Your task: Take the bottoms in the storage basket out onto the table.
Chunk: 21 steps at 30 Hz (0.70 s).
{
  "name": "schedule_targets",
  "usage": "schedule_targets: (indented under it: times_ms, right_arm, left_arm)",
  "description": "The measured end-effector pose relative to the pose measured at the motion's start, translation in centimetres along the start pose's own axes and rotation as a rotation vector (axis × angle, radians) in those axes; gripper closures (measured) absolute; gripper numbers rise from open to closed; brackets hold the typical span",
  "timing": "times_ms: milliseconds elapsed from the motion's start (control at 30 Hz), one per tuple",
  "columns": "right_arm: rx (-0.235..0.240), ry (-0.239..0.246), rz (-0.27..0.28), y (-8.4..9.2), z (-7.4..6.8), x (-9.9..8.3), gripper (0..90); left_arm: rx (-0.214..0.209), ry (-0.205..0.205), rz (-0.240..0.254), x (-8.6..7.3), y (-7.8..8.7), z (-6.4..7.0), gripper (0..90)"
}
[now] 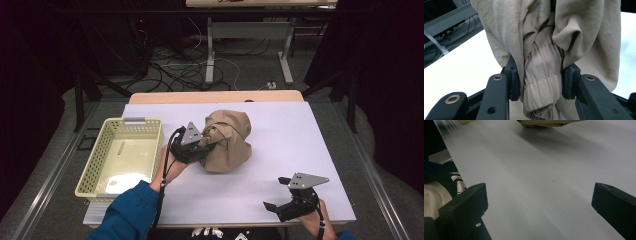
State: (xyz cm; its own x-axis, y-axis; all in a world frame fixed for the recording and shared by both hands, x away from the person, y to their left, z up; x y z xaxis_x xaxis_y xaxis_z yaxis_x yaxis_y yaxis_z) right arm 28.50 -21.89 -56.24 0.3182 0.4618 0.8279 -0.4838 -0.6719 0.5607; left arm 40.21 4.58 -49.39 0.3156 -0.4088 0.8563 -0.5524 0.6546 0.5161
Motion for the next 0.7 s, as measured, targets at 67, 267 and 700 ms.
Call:
schedule_targets:
  times_ms: [67,267,700]
  right_arm:
    - [0.000,-0.002,0.000,0.0,0.0,0.0,0.0]
    - [-0.002,0.006,0.000,0.0,0.0,0.0,0.1]
    - [-0.005,0.003,0.006,0.0,0.0,0.0,0.1]
  left_arm:
    - [0.003,-0.005,-0.003,0.0,-0.1,0.0,60.2]
    - [-0.006,0.001,-0.011,-0.3,-0.5,0.3,60.2]
    - [-0.016,0.005,-0.030,-0.7,-1.5,0.9,60.1]
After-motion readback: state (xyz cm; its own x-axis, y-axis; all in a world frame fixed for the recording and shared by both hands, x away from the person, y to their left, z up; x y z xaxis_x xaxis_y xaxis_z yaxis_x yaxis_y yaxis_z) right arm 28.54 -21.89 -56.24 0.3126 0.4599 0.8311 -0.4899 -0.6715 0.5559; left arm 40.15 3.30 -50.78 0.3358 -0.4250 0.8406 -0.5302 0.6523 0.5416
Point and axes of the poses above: each handheld gripper's, and its own axes: y roughly backward along the jaws, x roughly out of its top, z roughly to its right, the point moved 6 cm from there along -y, roughly forward along the jaws, and after that the axes turned 7 degrees about y, right-handed, at the moved point
